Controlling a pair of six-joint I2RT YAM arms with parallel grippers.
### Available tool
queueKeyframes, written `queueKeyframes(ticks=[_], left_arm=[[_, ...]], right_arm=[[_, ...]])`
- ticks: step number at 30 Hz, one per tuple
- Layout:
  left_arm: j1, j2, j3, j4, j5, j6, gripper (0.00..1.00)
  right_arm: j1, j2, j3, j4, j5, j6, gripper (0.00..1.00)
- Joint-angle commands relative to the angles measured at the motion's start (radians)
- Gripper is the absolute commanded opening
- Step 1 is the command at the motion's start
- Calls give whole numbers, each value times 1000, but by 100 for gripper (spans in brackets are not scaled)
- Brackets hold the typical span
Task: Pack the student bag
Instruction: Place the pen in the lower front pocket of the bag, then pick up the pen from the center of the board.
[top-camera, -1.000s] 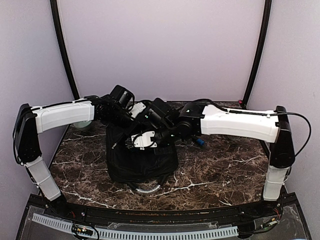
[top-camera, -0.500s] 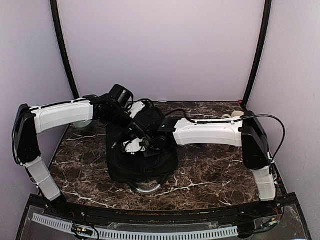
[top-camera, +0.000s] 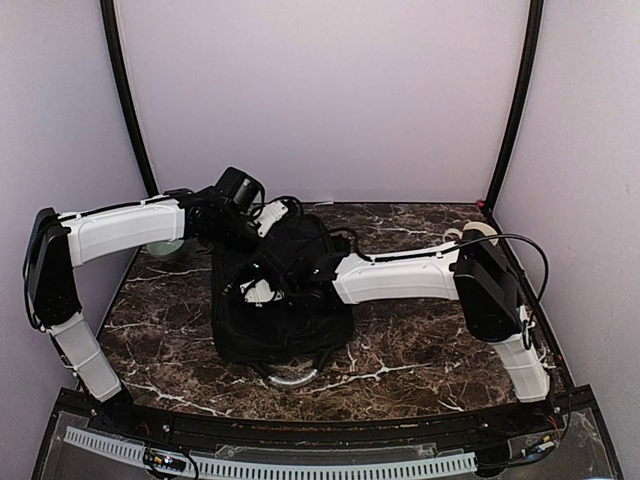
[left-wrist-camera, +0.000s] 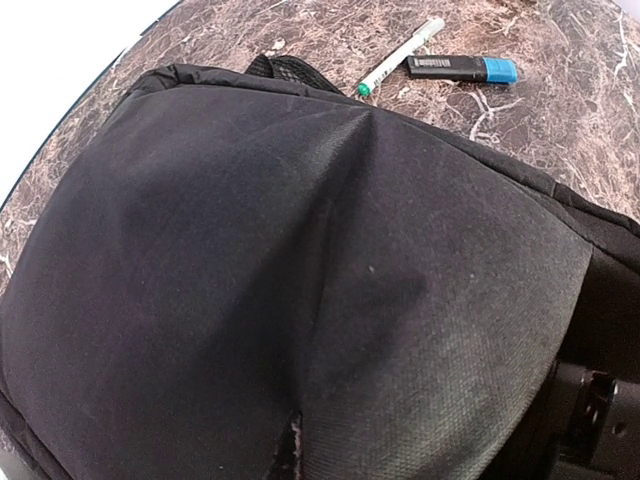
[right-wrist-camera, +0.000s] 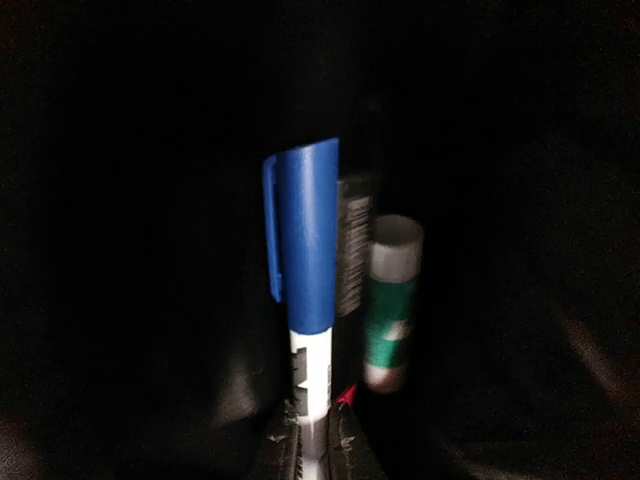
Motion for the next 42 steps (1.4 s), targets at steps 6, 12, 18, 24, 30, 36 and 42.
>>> queueKeyframes(ticks=[6,12,18,24,30,36,42], left_arm=[[-1,-90,38,37,49,-18,1],[4,-90,34,41,44,-15,1],[5,-83,34,41,42,-16,1],[4,-76,34,40,39,-14,1],[5,-75,35,38,40,-16,1],[5,-76,34,40,38,-15,1],[4,-60,40,34,47,-21,1]], right_arm=[[4,39,-77,469,162,-195,35],[15,-25,-111,395,120,-130,36],[43,-110,-146,265,78,-20,36],[86,-192,-151,96,16,131,37],[103,-292,-184,-179,-158,316,38],[100,-426,-323,-328,-315,375,39],[23,-573,-453,-368,-491,418,40]])
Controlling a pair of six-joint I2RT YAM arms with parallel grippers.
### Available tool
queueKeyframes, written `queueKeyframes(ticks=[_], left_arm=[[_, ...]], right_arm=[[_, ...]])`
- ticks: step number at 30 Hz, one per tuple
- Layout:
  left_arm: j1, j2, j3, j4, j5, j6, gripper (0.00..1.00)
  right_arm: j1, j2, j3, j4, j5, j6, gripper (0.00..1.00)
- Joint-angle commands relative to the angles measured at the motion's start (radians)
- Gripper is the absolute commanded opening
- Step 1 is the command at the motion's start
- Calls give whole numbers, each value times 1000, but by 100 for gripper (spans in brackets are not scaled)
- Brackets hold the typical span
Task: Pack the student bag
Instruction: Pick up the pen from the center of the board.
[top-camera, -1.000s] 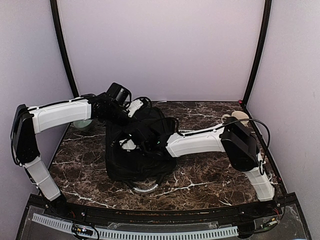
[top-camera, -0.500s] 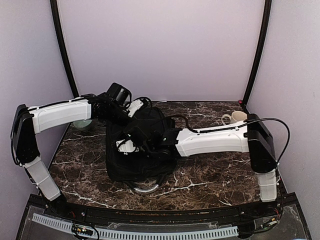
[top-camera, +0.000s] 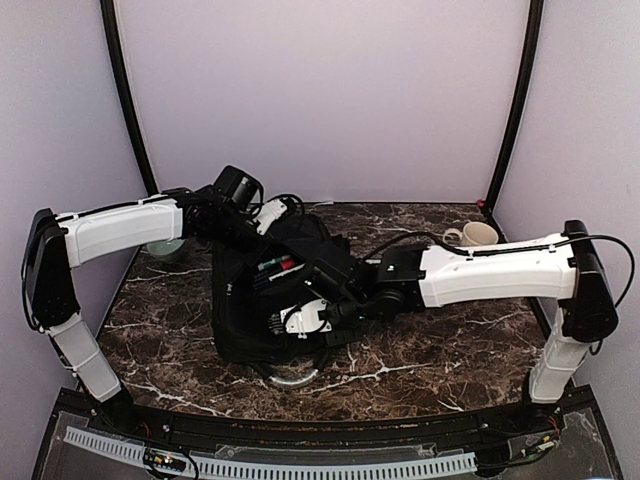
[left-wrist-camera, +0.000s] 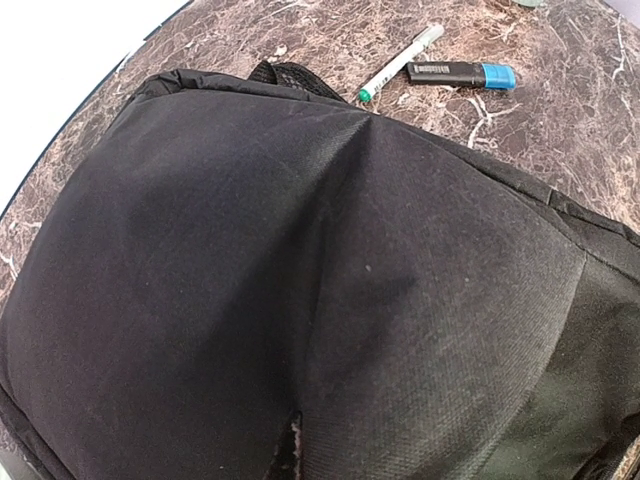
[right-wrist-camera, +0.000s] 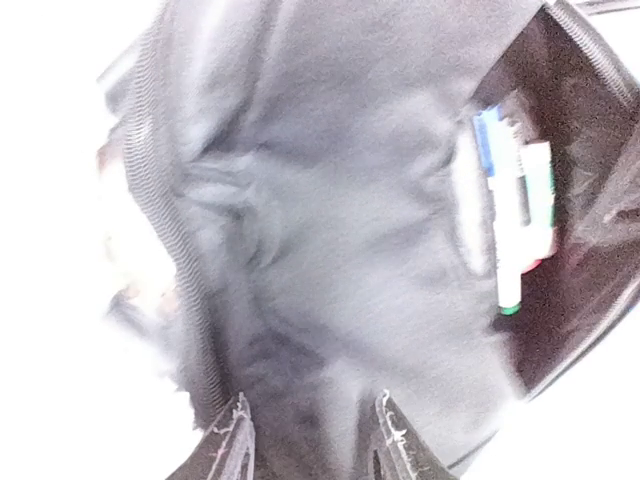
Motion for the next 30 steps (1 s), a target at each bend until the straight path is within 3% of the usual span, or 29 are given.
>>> queueKeyframes(ticks=[1,10,18,22,30], left_arm=[[-2,-45,43,33,48,-23,1],[-2,-51,38,36,30,-19,1],[-2,-65,31,42,4,-13,1],[-11,-85,13,59,-24,-4,1],[-18,-62,15,53,-36,2,1]], right_arm=[[-80,-119,-67,-77,-199,70,40],[-288,-288,-171,-118,-398,119,42],[-575,-379,-324,-33,-570,218,43],[-609,-415,-349,-62,-553,248,44],[-737,-579,-542,59,-602,273,46]])
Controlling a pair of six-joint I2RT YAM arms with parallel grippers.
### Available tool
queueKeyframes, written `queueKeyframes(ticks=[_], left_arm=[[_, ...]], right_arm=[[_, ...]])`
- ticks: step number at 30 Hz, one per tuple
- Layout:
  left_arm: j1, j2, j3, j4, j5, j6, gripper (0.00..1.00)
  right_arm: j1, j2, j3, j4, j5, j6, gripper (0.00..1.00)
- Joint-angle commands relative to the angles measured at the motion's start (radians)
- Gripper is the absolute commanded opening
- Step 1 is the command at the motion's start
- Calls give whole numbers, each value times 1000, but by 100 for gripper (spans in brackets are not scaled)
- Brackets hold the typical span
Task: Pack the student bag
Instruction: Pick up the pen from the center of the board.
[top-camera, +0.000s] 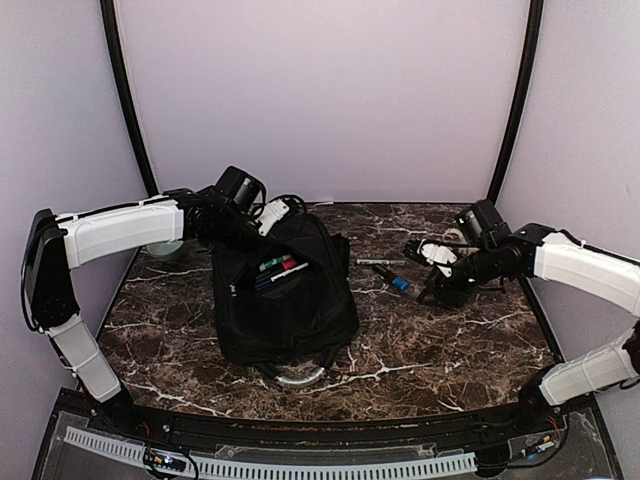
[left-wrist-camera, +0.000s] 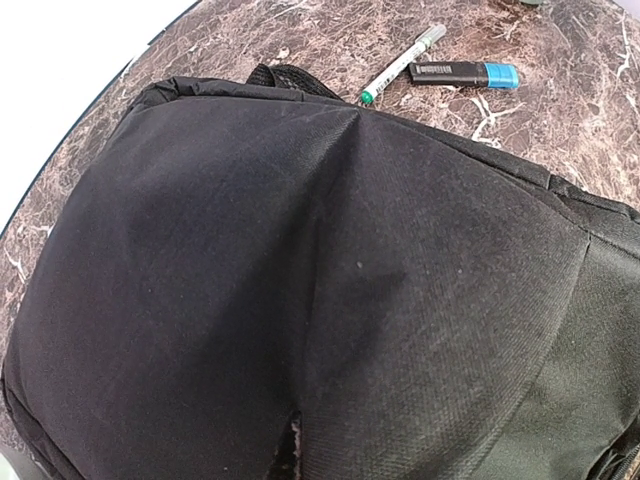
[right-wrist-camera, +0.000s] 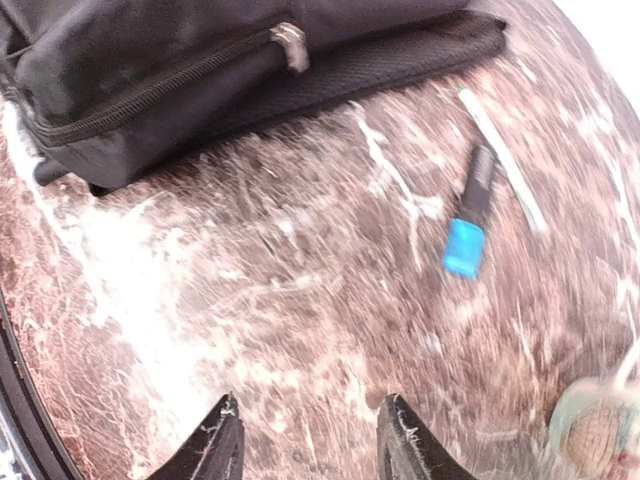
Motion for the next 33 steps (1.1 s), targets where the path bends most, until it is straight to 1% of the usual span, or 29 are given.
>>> queueKeyframes(ticks=[1,3,8,11,14,17,21,25,29,33], left_arm=[[-3,-54,20,45,-1,-1,0],[-3,-52,23,42,8,-4,1],[-4,-55,3,61,-3,1,0],[-2,-36,10,51,-6,3,0],[-4,-29,18,46,26,-8,0],[-2,-23,3,58,14,-5,0],[-3,3,13,45,16,-7,0],[-3,2,17,42,32,-11,0],[-3,1,-9,65,-11,6,0],[-3,7,-1,63,27,-4,0]], right_arm=[[-74,-78,-69,88,-60,28,48],[-103,-104,-86,101,-78,28,49],[-150,-114,-112,130,-94,24,50],[-171,-101,-110,135,-108,17,50],[-180,-89,-122,149,-100,8,50],[-182,-71,-131,158,-110,7,50],[-180,-5,-91,145,-120,11,50],[-180,108,25,92,-102,7,49],[-167,302,232,-4,-42,12,44],[-149,500,446,-43,24,32,43]])
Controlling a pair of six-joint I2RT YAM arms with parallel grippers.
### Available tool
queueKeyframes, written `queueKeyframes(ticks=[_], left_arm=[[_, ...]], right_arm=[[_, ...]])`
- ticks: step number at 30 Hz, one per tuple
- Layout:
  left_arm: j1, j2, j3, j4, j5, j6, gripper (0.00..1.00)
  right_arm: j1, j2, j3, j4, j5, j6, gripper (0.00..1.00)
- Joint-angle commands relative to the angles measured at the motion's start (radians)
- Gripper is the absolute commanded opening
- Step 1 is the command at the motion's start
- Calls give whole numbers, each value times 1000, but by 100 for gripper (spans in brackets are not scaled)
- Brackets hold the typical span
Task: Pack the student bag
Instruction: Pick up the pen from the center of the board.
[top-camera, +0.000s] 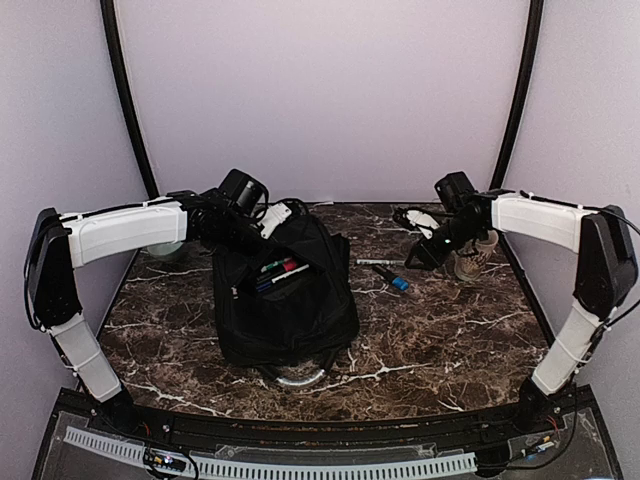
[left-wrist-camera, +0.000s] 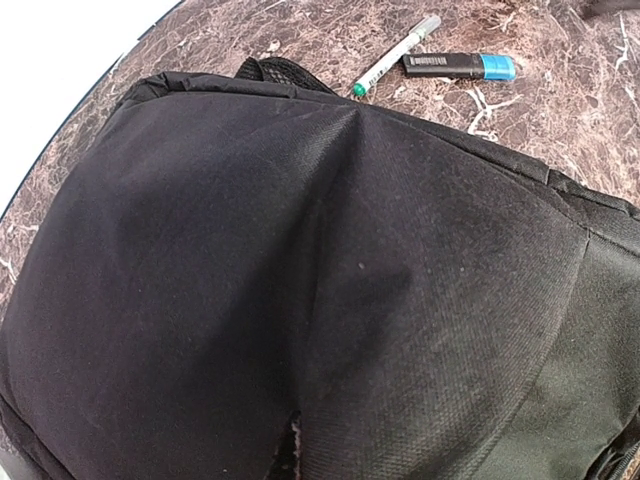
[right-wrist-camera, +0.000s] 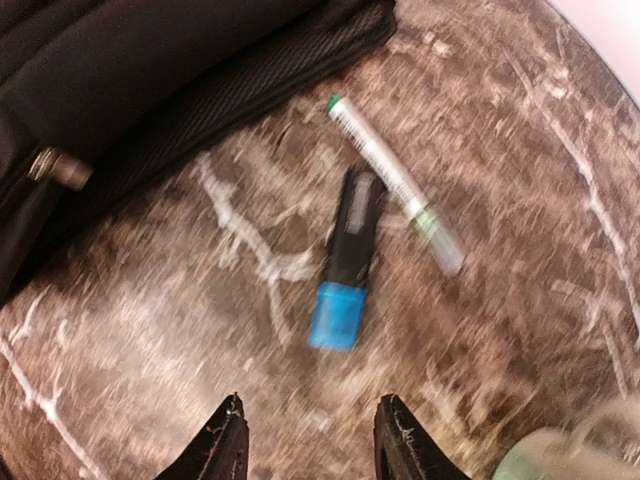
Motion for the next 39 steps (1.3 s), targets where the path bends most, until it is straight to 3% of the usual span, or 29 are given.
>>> queueKeyframes(ticks=[1,7,13,27,39], left_arm=[[1,-12,2,58,25,-5,0],[-1,-33,-3,75,43,-10,0],[0,24,-4,80,39,-6,0],[-2,-15,-17,106,68,-26,0],[-10,-69,-5,90,23,-17,0]], right_arm=[[22,184,228,-78,91,24,43],[43,468,640,-232,207,8,42],[53,649,810,-290,250,-26,40],[59,717,759,-260,249,-27,40],[86,684,639,-230,255,-32,37]])
